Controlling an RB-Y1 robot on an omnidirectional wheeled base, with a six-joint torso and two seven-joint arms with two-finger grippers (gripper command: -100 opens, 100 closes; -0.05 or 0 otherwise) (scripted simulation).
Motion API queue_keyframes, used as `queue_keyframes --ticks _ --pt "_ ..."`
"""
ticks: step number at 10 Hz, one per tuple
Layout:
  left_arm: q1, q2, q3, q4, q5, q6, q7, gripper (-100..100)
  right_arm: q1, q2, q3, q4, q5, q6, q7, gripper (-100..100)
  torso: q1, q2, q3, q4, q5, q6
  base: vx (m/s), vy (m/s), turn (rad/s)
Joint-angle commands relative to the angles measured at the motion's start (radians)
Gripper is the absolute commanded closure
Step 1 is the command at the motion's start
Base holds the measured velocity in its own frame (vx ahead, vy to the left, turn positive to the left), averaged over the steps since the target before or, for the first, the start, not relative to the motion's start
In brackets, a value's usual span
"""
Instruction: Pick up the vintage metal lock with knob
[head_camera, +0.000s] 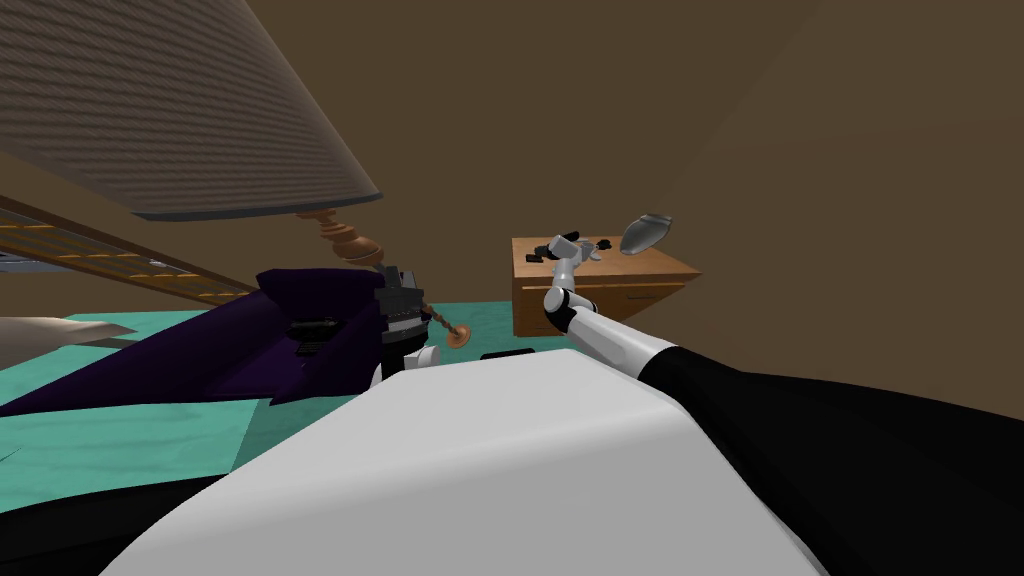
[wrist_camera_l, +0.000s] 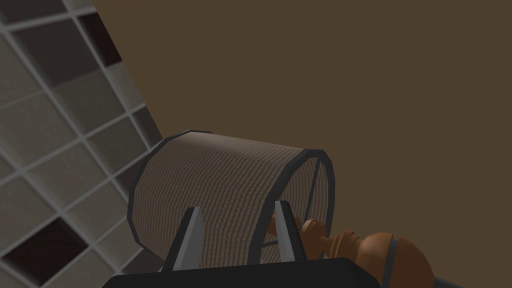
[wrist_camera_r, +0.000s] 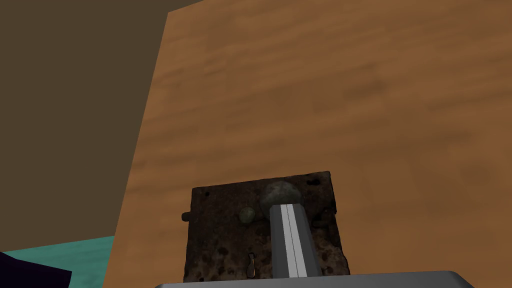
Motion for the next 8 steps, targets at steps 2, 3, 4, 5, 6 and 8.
queue_keyframes --ticks 2,3,4,5,6,8 --pt "0.0 0.0 0.0 0.0 0.0 0.0 0.0 0 -0.033 -0.028 -0.031 0.008 0.028 0.015 -0.011 -100 0.0 0.0 0.0 0.0 0.0 0.0 0.008 -0.019 -0.007" --pt "0.0 0.0 0.0 0.0 0.0 0.0 0.0 0 -0.044 -0.034 -0.042 0.012 0.039 0.021 -0.016 -100 -0.003 -0.001 0.0 0.0 0.0 0.0 0.036 -0.06 -0.008" --pt "0.0 0.0 0.0 0.0 0.0 0.0 0.0 0 -0.066 -0.044 -0.066 0.024 0.062 0.039 -0.029 -100 -0.004 -0.002 -0.001 0.0 -0.001 0.0 0.038 -0.08 0.013" --pt "0.0 0.0 0.0 0.0 0.0 0.0 0.0 0 -0.091 -0.051 -0.092 0.038 0.088 0.063 -0.047 -100 -0.005 -0.002 -0.001 0.0 -0.001 0.0 0.036 -0.099 0.043" --pt "0.0 0.0 0.0 0.0 0.0 0.0 0.0 0 -0.104 -0.055 -0.106 0.047 0.101 0.077 -0.058 -100 -0.006 -0.002 -0.001 0.0 -0.001 0.0 0.039 -0.102 0.041" --pt "0.0 0.0 0.0 0.0 0.0 0.0 0.0 0 -0.144 -0.069 -0.147 0.078 0.142 0.128 -0.098 -100 -0.007 -0.003 -0.002 -0.001 -0.002 0.0 0.055 -0.093 0.075"
